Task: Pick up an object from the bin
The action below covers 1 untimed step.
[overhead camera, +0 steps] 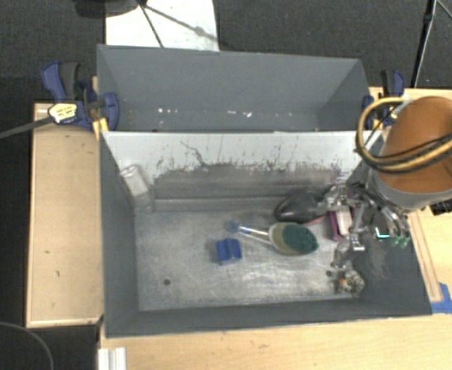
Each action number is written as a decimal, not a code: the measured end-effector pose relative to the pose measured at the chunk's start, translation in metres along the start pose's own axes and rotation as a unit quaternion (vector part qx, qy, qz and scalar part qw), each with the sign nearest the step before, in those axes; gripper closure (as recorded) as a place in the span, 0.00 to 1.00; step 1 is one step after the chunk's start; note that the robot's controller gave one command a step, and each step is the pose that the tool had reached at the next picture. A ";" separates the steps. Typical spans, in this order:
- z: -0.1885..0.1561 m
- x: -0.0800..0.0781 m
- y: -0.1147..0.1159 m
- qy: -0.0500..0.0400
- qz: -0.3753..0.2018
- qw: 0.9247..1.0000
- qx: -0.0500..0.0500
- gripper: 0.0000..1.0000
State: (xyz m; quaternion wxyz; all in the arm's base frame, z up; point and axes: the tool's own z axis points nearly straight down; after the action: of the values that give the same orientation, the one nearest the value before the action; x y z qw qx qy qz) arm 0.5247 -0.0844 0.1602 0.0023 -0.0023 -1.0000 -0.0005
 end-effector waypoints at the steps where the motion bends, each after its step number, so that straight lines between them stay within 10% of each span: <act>1: 0.046 -0.032 0.019 -0.008 0.077 0.997 0.001 0.00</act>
Offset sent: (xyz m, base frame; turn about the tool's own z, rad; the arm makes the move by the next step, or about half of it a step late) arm 0.0469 0.0325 -0.0861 0.2176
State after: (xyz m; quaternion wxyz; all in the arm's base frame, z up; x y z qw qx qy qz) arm 0.5570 -0.0653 0.1145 -0.0058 -0.0789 -0.9969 0.0002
